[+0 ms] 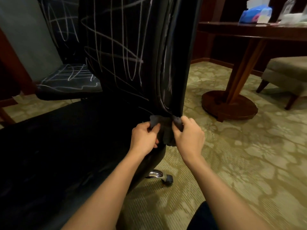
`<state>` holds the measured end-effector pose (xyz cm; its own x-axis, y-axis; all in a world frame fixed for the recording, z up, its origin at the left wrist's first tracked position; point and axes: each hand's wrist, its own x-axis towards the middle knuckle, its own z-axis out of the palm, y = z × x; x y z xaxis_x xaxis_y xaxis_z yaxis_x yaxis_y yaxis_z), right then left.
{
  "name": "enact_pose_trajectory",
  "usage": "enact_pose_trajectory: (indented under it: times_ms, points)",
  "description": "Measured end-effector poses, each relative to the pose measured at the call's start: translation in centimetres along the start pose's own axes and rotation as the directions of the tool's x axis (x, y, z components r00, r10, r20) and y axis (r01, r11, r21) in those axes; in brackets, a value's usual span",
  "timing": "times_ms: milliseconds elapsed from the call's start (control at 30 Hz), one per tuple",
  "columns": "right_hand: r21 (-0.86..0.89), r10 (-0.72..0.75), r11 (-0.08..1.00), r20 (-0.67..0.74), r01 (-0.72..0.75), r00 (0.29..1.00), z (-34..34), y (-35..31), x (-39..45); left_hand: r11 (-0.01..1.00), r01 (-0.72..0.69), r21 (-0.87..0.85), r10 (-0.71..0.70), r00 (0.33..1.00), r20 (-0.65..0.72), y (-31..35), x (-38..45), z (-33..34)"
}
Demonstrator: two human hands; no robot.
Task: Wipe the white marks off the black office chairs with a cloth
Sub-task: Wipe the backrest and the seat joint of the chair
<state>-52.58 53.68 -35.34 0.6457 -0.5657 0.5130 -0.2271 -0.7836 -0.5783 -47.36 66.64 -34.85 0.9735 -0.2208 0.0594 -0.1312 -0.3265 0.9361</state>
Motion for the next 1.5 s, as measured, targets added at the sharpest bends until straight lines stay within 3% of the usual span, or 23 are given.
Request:
enact_pose_trajectory:
  times_ms: [167, 300, 500, 700, 900, 967, 1133, 1233, 1300, 1400, 1500]
  points:
    - [-0.081, 0.120, 0.990, 0.111, -0.112, 0.987, 1.9, 0.4, -0.6, 0.994, -0.069, 0.081, 0.063, 0.995, 0.072, -2.7, 0.6, -0.2]
    - [-0.079, 0.071, 0.994, 0.003, -0.070, 0.997, 1.0, -0.6, 0.8, 0.998, 0.057, -0.037, -0.051, 0.987, 0.156, -2.2, 2.2, -0.5]
    - [-0.012, 0.040, 0.999, -0.151, -0.042, 0.988, 0.8, -1.7, 1.8, 0.990, -0.094, -0.102, 0.108, 0.984, 0.142, -0.4, 4.7, -0.4]
    - [0.026, 0.245, 0.969, -0.011, -0.245, 0.969, 3.7, -1.2, 0.3, 0.999, -0.052, -0.005, 0.052, 0.983, 0.174, -3.9, 4.1, 0.7]
    - [-0.118, 0.169, 0.981, 0.115, -0.156, 0.979, 1.9, -0.7, 0.1, 0.996, -0.087, -0.034, 0.092, 0.979, 0.181, -3.2, 3.4, 0.0]
    - [-0.104, 0.144, 0.985, 0.088, -0.135, 0.986, 1.3, -1.1, -0.2, 0.995, -0.080, -0.062, 0.089, 0.980, 0.176, -2.8, 3.1, 0.0]
    - [0.065, 0.048, 0.997, -0.156, -0.039, 0.987, 0.2, -2.6, 1.3, 0.966, -0.102, -0.239, 0.130, 0.986, 0.103, -0.7, 4.3, -0.1]
    - [0.063, 0.062, 0.997, -0.141, -0.054, 0.988, 1.1, -1.8, 1.2, 0.976, -0.017, -0.216, 0.052, 0.986, 0.159, -0.8, 5.1, 0.4]
    - [0.062, 0.134, 0.990, -0.070, -0.130, 0.988, 2.6, -0.4, 0.3, 0.974, 0.075, -0.214, -0.028, 0.977, 0.213, -1.5, 5.4, 0.7]
    - [0.105, 0.267, 0.959, -0.021, -0.263, 0.963, 4.2, 0.5, -0.3, 0.978, 0.101, -0.184, -0.056, 0.970, 0.236, -1.8, 6.4, 0.5]
    - [0.142, 0.320, 0.942, -0.105, -0.304, 0.942, 4.6, -1.1, 0.8, 0.914, 0.199, -0.353, -0.101, 0.956, 0.277, -0.9, 7.4, 0.4]
